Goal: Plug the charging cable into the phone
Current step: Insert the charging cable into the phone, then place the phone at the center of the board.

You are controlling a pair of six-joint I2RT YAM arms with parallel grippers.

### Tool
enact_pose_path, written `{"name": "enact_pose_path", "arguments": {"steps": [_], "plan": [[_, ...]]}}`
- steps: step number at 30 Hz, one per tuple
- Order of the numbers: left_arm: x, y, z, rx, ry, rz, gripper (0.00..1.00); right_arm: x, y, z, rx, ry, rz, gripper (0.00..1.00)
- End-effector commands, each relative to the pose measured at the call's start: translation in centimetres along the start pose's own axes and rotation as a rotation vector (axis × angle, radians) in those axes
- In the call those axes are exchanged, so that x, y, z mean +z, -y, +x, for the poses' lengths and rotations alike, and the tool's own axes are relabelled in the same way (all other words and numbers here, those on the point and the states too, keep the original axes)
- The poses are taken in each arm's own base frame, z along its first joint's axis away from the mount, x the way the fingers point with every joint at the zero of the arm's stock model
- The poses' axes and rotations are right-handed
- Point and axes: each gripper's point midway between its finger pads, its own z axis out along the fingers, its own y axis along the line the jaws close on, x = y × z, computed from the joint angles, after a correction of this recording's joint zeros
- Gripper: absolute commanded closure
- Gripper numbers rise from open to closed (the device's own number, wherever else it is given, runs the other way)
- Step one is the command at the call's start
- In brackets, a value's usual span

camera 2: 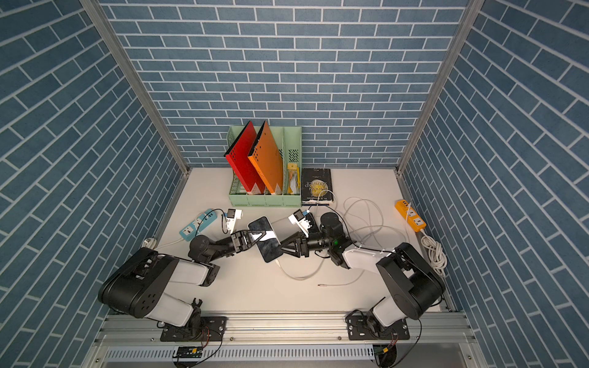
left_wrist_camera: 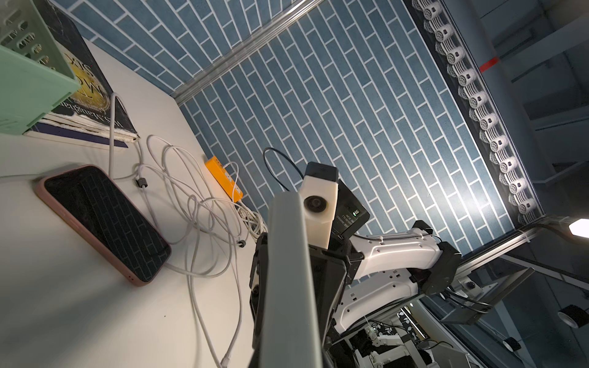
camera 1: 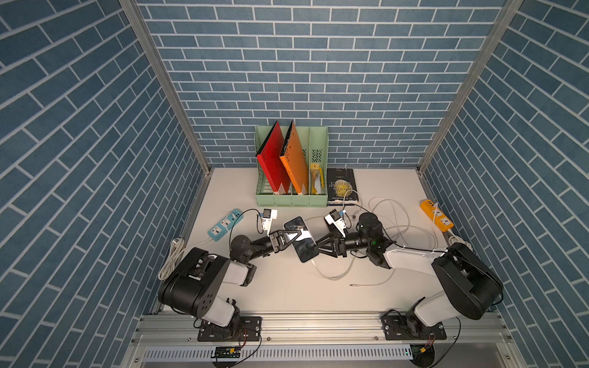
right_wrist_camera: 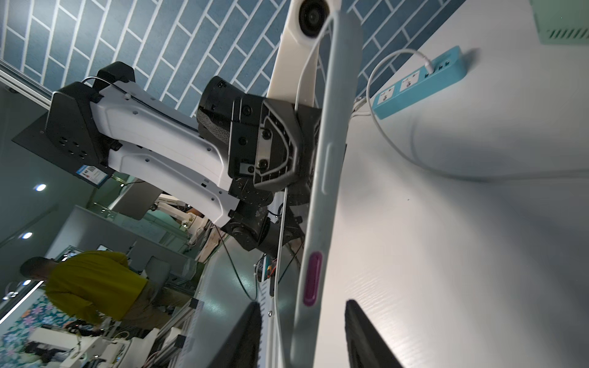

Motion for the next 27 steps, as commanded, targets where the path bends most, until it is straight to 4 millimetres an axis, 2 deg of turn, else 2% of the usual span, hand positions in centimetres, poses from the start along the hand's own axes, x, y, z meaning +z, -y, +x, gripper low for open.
{"name": "enact_pose_path", "arguments": {"steps": [1,3,7,9,14,19,22,27], "plan": [[-0.2,3.3,-1.3,0.178,0.053,0.125,0.89,-1.2,1.1,-0.1,-0.04,0.022,0.092,0.46],[-0.2,1.8,-1.7,0.141,0.07,0.082,0.86,-1.8,2.5,0.0,-0.028,0.023,0.173,0.44],[-0.3,-3.1,-2.4,0.045,0.105,-0.049,0.86,-3.3,6.8,0.4,0.011,-0.018,0.446,0.42],[-0.5,-5.1,-2.5,0.014,0.113,-0.104,0.87,-3.8,7.8,0.4,0.016,-0.035,0.518,0.39],[-0.6,-7.2,-2.4,0.012,0.116,-0.174,0.86,-5.4,9.8,0.9,0.011,-0.089,0.673,0.34],[-1.9,-11.8,-2.5,0.032,0.109,-0.451,0.81,-8.0,12.8,1.6,0.03,-0.131,0.897,0.3],[-2.9,-12.7,-2.8,0.054,0.114,-0.569,0.73,-8.8,13.8,1.6,0.031,-0.141,0.966,0.27],[-3.3,-13.8,-2.6,0.041,0.107,-0.624,0.62,-9.8,15.8,0.9,0.025,-0.162,1.111,0.25]]}}
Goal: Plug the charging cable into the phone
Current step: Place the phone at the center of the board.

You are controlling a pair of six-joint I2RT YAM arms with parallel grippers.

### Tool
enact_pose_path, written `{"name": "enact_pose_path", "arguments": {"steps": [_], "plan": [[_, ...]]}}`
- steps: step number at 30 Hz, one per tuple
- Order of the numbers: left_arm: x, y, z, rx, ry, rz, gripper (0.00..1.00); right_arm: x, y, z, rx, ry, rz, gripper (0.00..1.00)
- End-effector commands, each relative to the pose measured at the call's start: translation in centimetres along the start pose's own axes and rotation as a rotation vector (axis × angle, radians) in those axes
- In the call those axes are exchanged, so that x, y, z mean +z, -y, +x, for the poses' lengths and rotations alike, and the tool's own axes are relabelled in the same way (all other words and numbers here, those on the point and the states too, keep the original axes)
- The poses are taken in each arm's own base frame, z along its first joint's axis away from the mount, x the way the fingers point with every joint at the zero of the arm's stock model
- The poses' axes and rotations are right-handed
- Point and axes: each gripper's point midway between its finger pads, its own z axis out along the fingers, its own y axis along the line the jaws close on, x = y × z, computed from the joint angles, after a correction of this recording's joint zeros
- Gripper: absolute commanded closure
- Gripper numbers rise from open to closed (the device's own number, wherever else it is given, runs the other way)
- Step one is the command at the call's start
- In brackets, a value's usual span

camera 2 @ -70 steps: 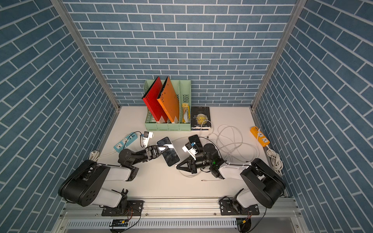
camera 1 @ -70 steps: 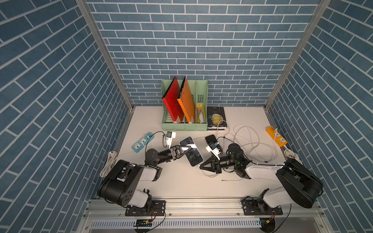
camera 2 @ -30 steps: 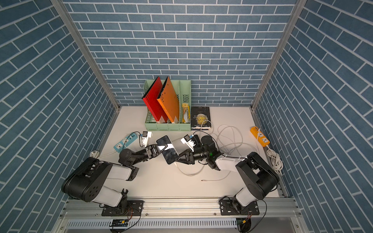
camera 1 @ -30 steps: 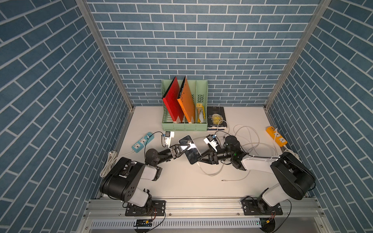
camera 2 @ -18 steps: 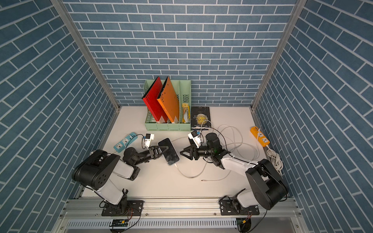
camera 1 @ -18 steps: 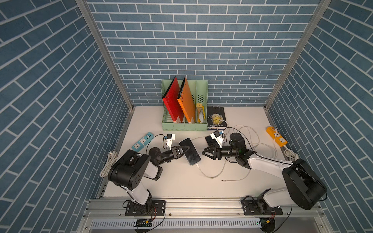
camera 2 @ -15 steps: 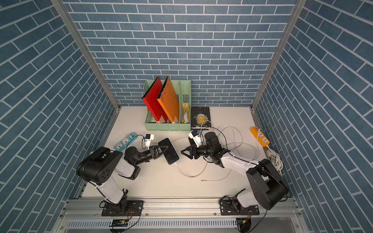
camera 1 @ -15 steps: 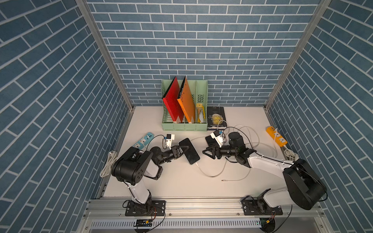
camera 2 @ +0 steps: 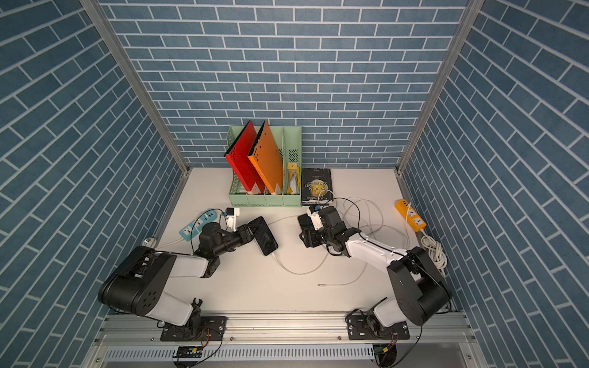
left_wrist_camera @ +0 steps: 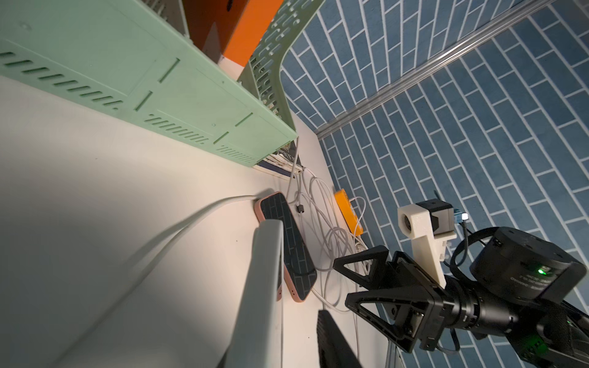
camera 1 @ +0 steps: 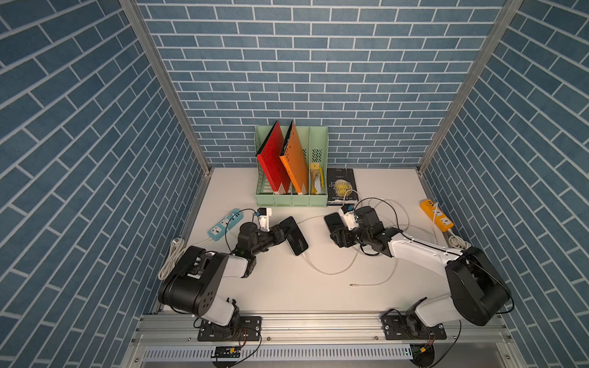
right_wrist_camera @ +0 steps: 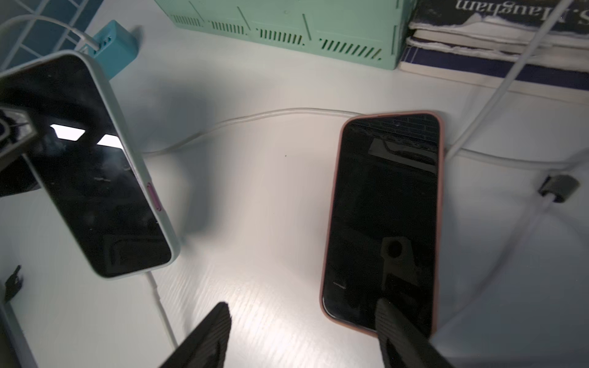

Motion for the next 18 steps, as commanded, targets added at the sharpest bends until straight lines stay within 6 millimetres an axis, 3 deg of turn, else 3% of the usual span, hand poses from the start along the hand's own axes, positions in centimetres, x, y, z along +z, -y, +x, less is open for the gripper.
{"name": "enact_pose_path", "arguments": {"steps": [1,7,12,14,15,18], "plan": [[0.4,-2.2,0.4,0.017,-0.021,-0.094,0.6,0.7,2.1,-0.6,-0.046,-0.028,0.164,0.24],[0.9,-3.8,0.8,0.0,-0.035,-0.147,0.48,2.8,2.9,-1.1,-0.11,-0.096,0.298,0.22],[0.2,-4.8,0.2,0.024,-0.011,-0.235,0.36,3.9,3.6,-1.6,-0.111,-0.112,0.353,0.21],[-0.3,-5.2,-0.2,0.033,0.011,-0.28,0.31,4.2,3.8,-1.8,-0.113,-0.111,0.363,0.14],[-0.7,-5.4,-0.4,0.04,0.022,-0.308,0.29,4.3,3.9,-1.9,-0.114,-0.109,0.372,0.03],[-2.0,-6.2,-1.4,0.062,0.071,-0.402,0.24,5.0,3.9,-1.7,-0.116,-0.127,0.362,0.0]]}}
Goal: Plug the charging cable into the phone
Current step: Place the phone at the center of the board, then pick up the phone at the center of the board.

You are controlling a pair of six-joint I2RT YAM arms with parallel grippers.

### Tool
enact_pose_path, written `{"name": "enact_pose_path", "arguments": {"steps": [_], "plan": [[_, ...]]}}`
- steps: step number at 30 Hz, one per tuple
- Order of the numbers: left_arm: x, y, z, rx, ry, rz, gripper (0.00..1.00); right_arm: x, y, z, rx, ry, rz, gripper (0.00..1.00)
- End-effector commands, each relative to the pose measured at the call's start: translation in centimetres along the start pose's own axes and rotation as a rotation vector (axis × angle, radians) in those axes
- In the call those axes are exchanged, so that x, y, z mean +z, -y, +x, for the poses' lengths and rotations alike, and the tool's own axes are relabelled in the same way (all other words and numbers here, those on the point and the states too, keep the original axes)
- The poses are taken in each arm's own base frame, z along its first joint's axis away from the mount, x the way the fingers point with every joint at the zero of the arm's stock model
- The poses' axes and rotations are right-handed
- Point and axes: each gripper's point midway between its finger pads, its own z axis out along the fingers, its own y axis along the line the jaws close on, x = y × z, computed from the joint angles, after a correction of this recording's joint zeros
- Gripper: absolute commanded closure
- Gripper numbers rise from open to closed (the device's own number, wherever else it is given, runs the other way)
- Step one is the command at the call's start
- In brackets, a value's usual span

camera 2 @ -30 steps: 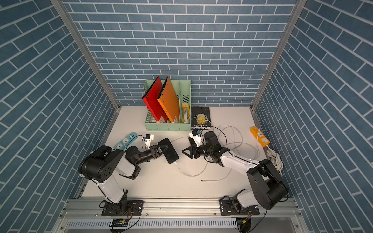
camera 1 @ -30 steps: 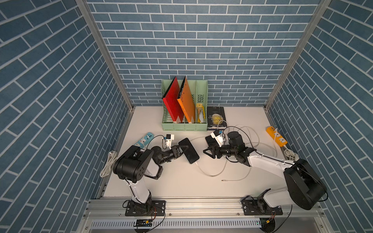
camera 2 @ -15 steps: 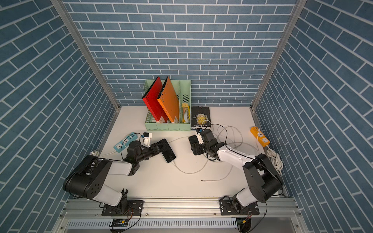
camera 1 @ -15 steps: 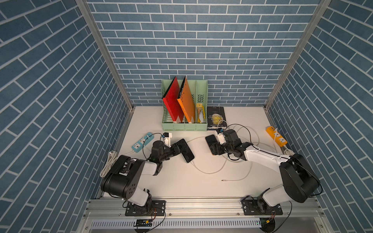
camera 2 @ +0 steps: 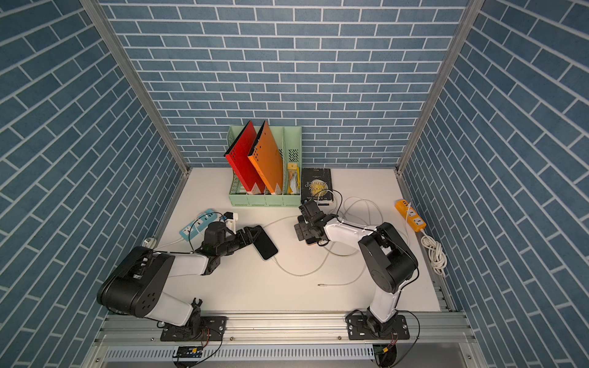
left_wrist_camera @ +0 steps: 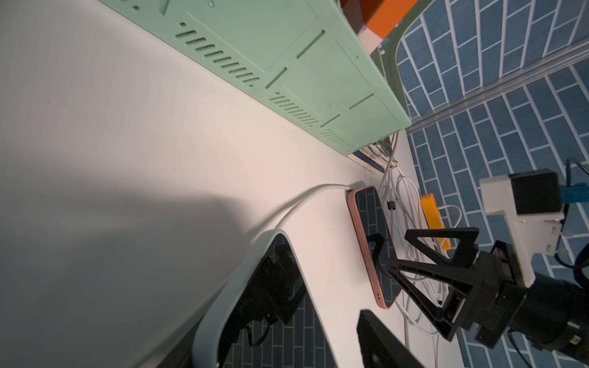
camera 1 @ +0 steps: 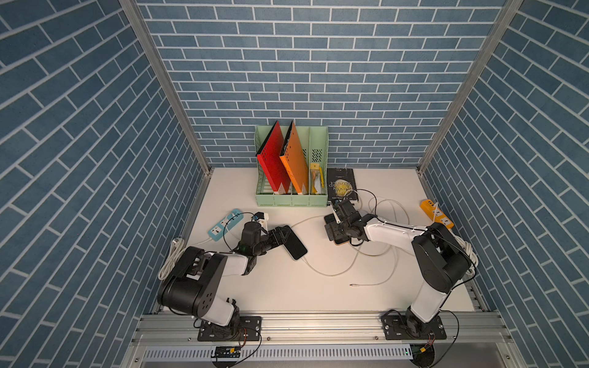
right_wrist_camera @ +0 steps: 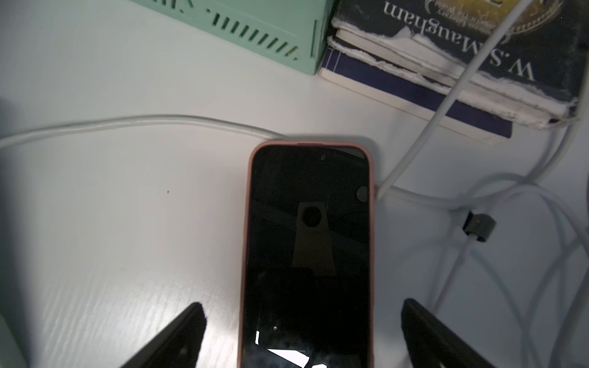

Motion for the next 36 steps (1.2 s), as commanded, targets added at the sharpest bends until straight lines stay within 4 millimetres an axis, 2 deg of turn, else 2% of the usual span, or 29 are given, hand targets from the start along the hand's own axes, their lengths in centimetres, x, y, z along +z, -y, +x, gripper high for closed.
{"name": "enact_pose_path", "arguments": {"steps": [1,5,11,24,26,30,36], "plan": [[-1.1,-1.6,-1.8,0.045,0.078,-0.136,0.24,0.6,0.4,-0.1,-0.018,-0.025,0.035,0.0],[-3.0,-2.8,-3.1,0.056,0.156,-0.257,0.22,1.1,0.2,0.4,-0.022,-0.04,0.03,0.0],[-4.8,-2.8,-4.2,0.068,0.233,-0.297,0.22,1.9,0.3,1.6,-0.025,-0.073,0.032,0.03],[-3.4,-1.1,-3.4,0.087,0.188,-0.22,0.22,3.2,0.2,4.9,0.013,-0.152,-0.04,0.12],[-2.9,-0.5,-3.1,0.095,0.174,-0.2,0.22,3.3,0.0,5.2,0.012,-0.159,-0.046,0.17],[-2.1,1.0,-2.6,0.103,0.15,-0.136,0.22,2.9,-0.1,4.1,0.013,-0.129,-0.052,0.32],[-1.4,4.4,-2.0,0.076,0.131,0.042,0.23,-0.5,-2.4,-0.4,-0.004,0.064,-0.203,0.4]]}}
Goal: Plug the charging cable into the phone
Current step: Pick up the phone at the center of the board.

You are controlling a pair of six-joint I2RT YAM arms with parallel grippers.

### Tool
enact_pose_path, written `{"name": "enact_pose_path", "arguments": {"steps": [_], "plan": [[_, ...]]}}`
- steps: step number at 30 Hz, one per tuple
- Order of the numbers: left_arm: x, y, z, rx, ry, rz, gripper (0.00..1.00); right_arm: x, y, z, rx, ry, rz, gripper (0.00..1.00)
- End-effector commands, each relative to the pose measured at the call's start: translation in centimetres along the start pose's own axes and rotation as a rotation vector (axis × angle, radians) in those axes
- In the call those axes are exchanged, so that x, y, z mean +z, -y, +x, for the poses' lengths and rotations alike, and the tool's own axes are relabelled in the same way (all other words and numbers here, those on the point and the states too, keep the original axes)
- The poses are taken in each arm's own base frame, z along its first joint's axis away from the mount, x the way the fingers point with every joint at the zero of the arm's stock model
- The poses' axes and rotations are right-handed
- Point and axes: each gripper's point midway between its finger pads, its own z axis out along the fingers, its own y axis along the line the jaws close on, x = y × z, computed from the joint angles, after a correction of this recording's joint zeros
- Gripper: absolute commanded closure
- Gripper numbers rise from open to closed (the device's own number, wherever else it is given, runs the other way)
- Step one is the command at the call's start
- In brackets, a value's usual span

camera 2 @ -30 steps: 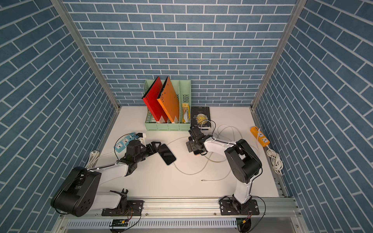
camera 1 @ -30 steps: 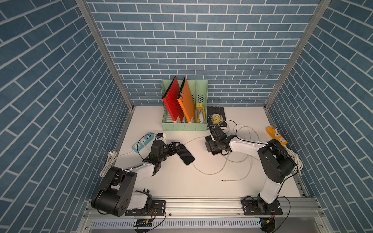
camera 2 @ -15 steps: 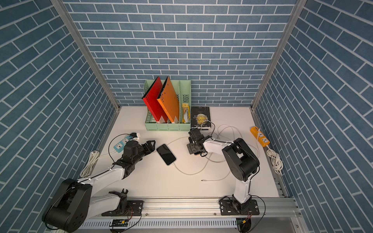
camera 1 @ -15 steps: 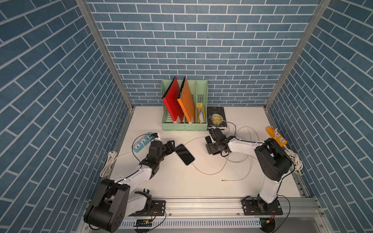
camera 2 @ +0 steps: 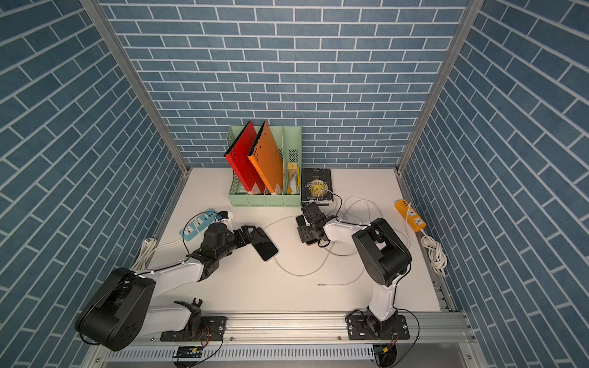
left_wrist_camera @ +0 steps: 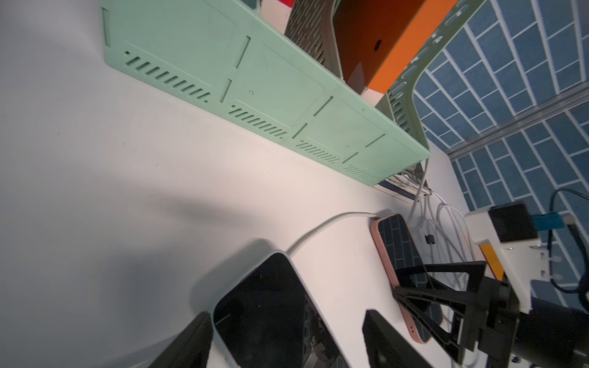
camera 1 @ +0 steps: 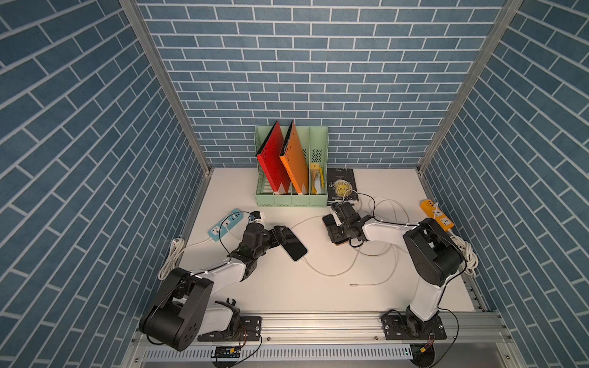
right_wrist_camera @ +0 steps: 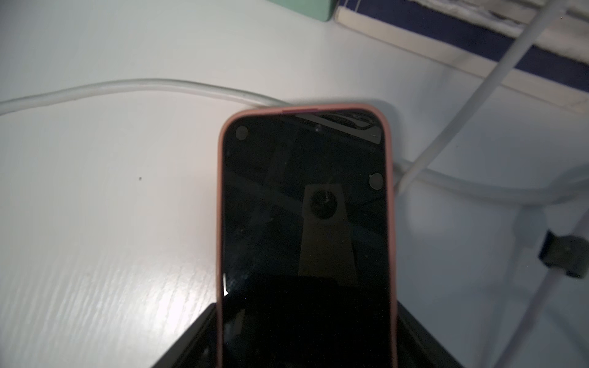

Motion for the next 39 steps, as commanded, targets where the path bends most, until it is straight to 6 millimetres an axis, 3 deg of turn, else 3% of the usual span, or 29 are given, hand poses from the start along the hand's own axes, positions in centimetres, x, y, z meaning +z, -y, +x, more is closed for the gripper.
{"name": "enact_pose_path", "arguments": {"steps": [1,7,15,31,39], "plan": [[-0.1,3.9,-1.0,-0.018,0.03,0.173,0.23,-3.0,-2.3,-2.7,-0.035,0.129,-0.129,0.41],[0.4,7.7,-0.1,-0.029,0.003,0.305,0.24,-6.9,-5.1,-4.5,-0.06,0.249,-0.296,0.43],[0.4,12.2,1.2,-0.069,-0.032,0.493,0.24,-7.4,-6.8,-3.4,-0.087,0.228,-0.354,0.43],[3.3,13.4,3.7,-0.082,-0.105,0.49,0.28,-8.1,-10.0,-4.1,-0.129,0.224,-0.4,0.45],[4.1,13.1,4.8,-0.081,-0.129,0.454,0.4,-8.4,-11.7,-4.2,-0.152,0.229,-0.426,0.46]]}}
